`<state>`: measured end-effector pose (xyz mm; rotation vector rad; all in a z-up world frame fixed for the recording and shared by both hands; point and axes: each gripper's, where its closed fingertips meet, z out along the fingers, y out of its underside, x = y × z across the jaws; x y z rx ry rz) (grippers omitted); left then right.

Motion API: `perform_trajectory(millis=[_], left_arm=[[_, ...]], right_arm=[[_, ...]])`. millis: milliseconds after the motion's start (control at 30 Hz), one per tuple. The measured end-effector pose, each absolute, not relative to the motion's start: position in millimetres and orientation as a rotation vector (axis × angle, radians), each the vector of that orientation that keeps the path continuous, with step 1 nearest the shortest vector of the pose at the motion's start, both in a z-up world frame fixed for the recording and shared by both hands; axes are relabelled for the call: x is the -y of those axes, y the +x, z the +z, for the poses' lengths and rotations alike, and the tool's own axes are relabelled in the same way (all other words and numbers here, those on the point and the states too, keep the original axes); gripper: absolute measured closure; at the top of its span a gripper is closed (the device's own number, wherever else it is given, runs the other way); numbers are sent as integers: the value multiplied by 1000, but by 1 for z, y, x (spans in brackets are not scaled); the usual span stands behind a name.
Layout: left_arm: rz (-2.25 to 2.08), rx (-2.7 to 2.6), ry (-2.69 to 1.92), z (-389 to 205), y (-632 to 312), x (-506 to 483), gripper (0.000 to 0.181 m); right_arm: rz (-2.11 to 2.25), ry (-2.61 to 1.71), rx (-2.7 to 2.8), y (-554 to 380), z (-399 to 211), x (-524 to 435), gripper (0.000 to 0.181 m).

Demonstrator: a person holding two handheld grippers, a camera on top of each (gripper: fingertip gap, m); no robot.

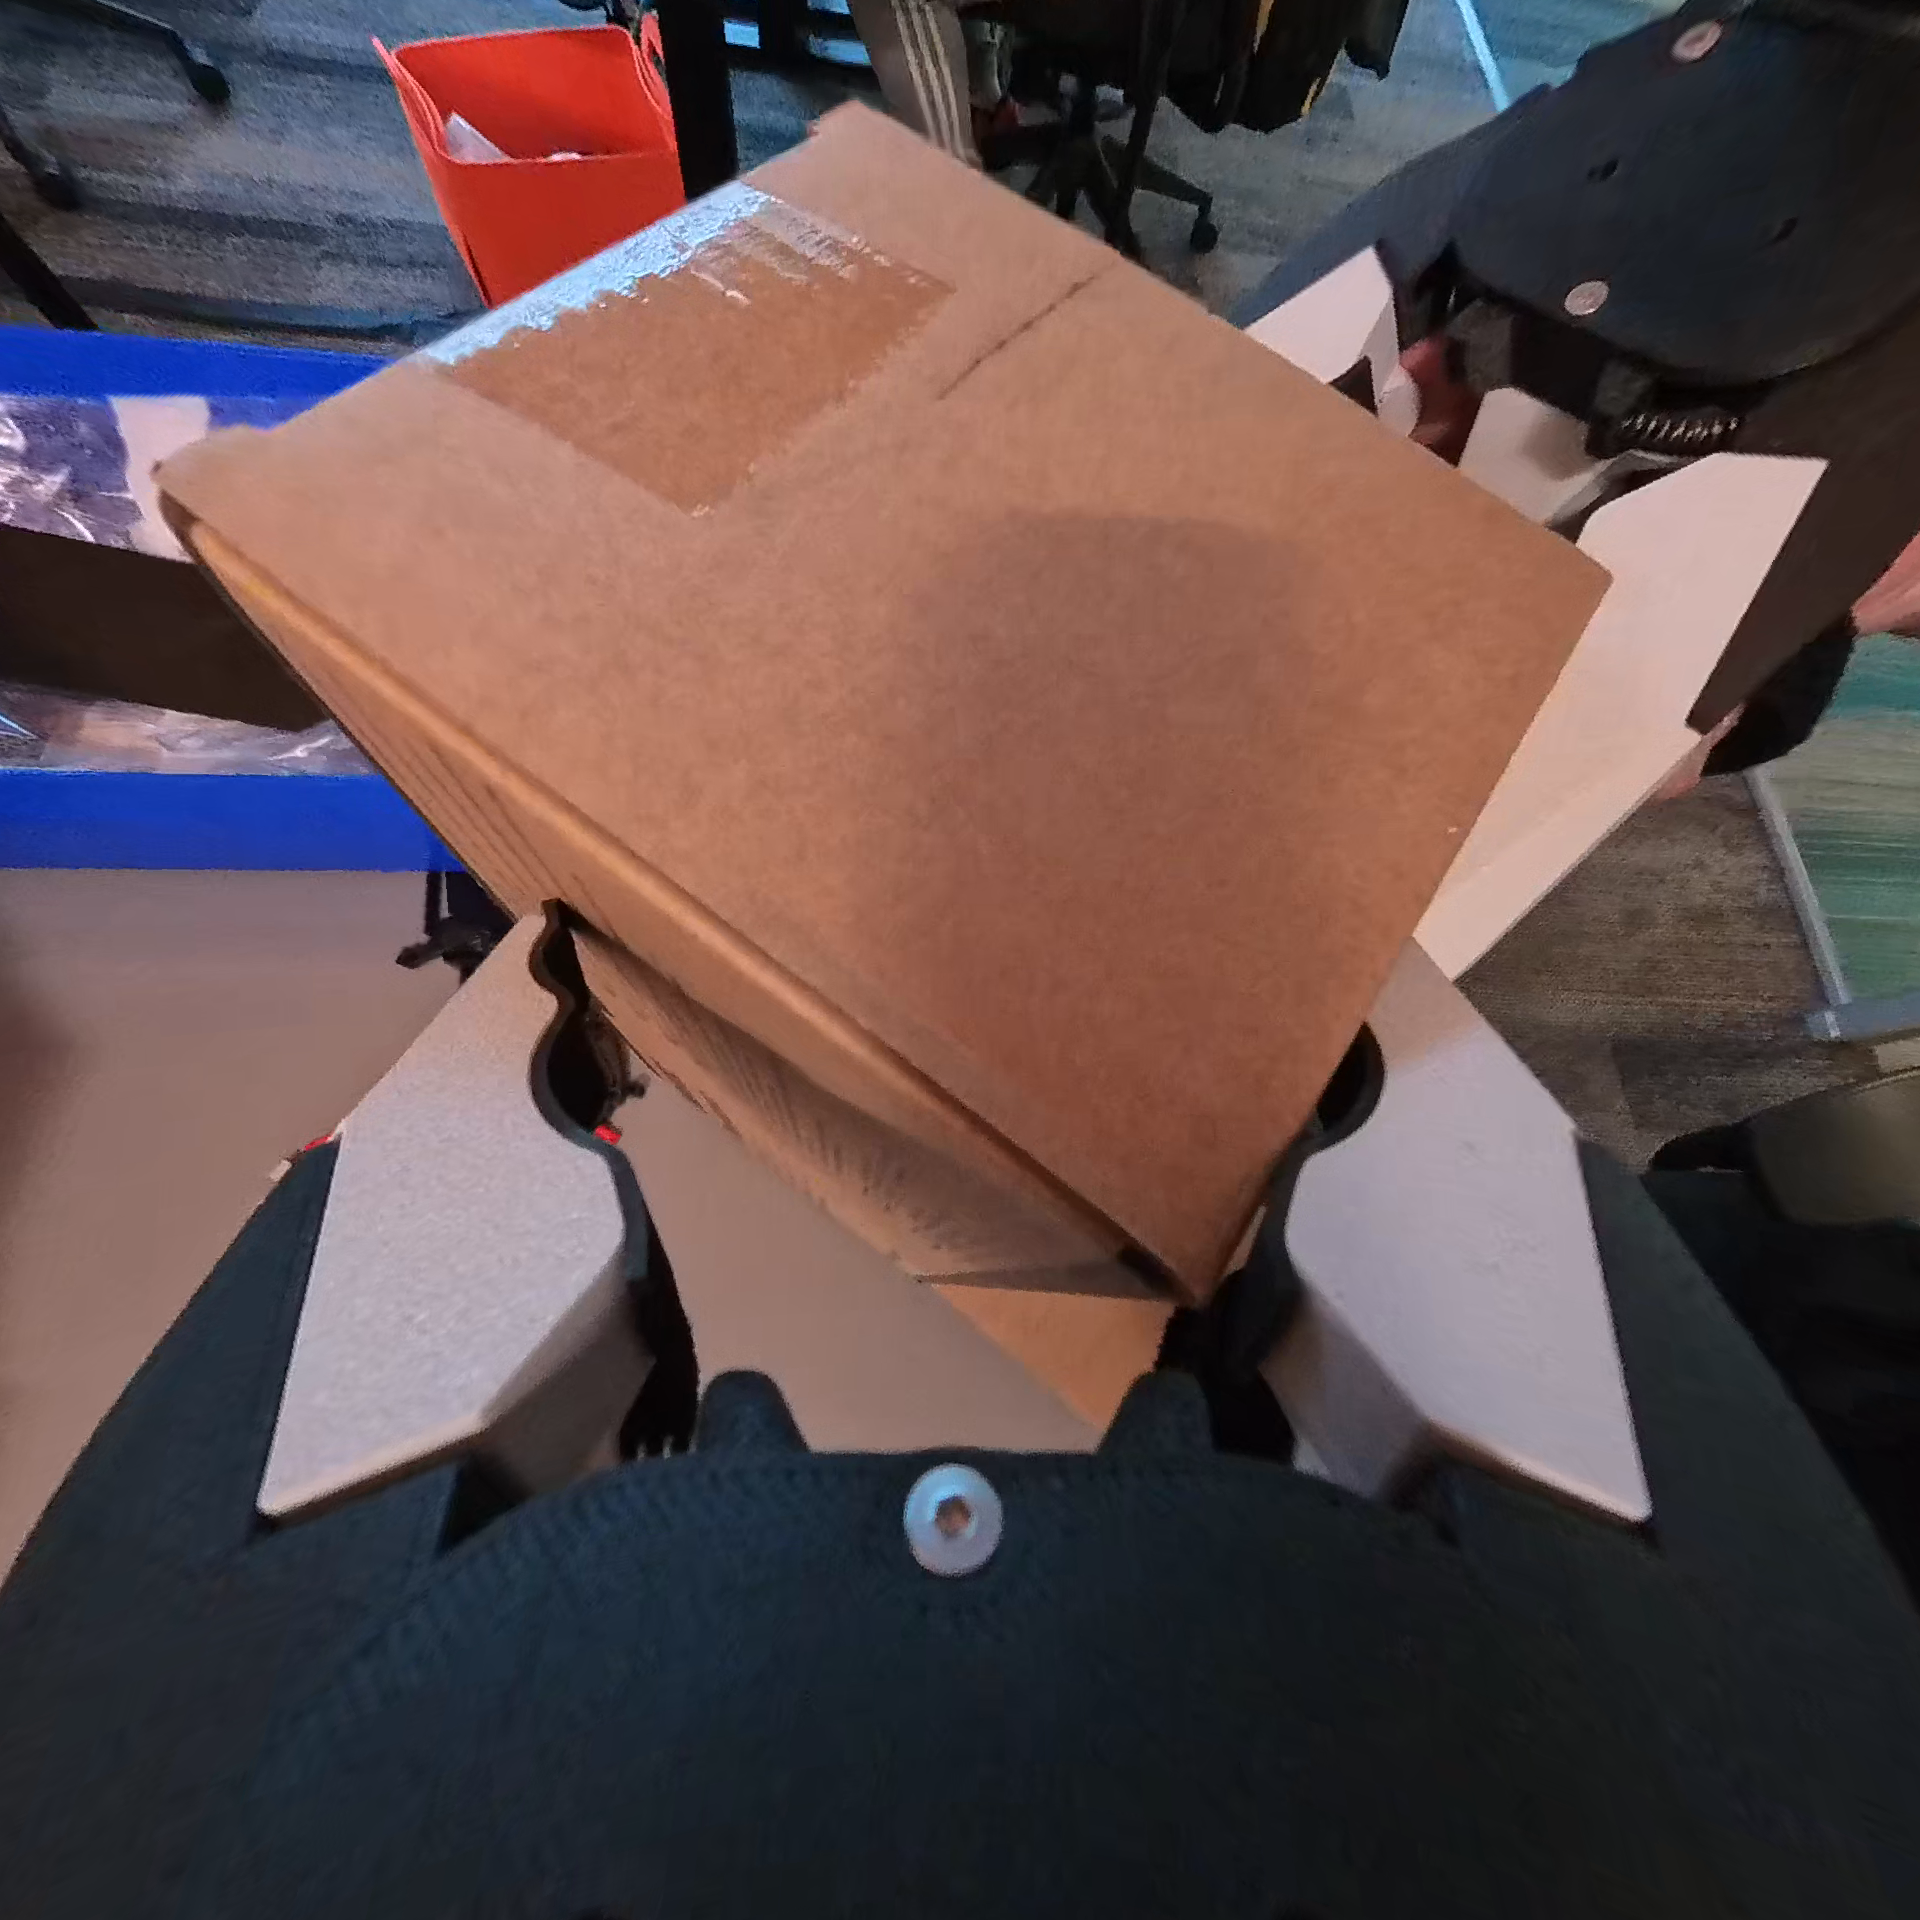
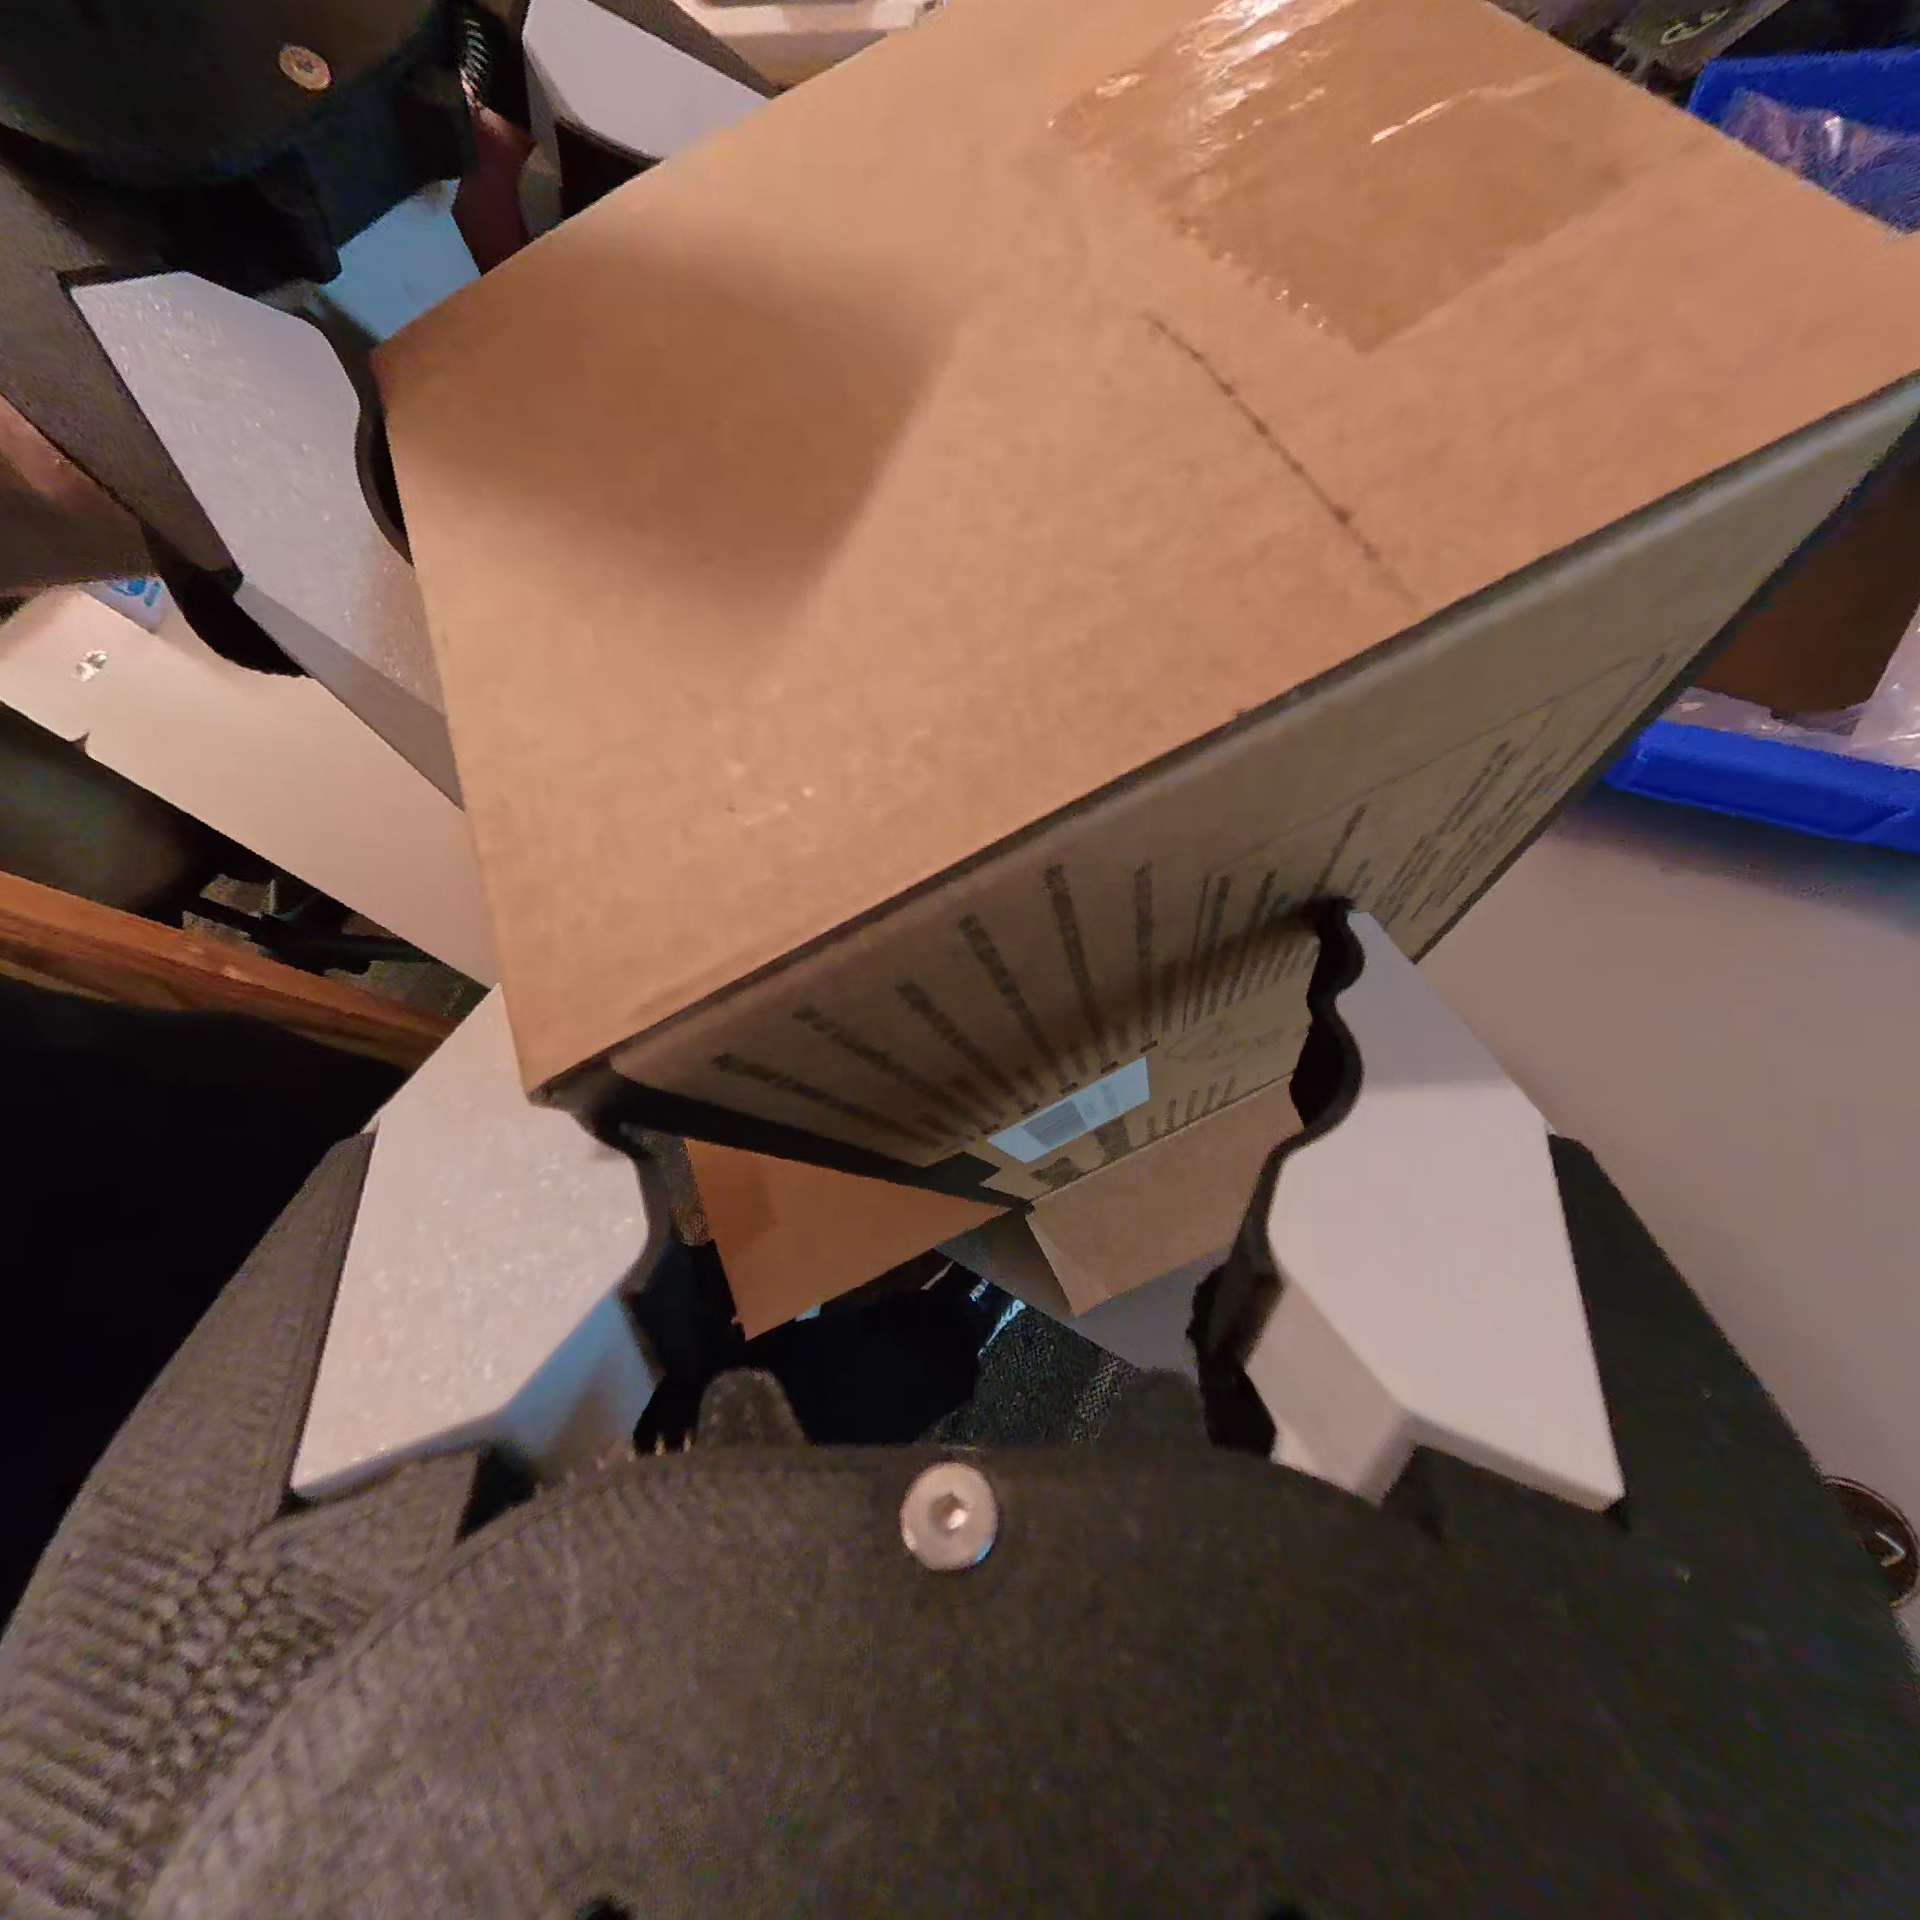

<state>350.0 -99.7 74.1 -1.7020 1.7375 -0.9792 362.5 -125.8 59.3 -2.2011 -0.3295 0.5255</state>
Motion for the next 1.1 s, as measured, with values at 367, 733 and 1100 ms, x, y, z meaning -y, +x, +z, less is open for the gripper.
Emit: perform_trajectory(millis=[367, 733, 1100], left_arm=[[-921, -1779, -1742, 86, 347, 90, 43], [-910, -1792, -1731, 104, 341, 87, 42], [-880, -1723, -1783, 128, 289, 86, 44]], right_arm=[[508, -2253, 360, 360, 72, 119, 53], [521, -2246, 325, 350, 90, 117, 52], [569, -2238, 402, 296, 113, 116, 52]])
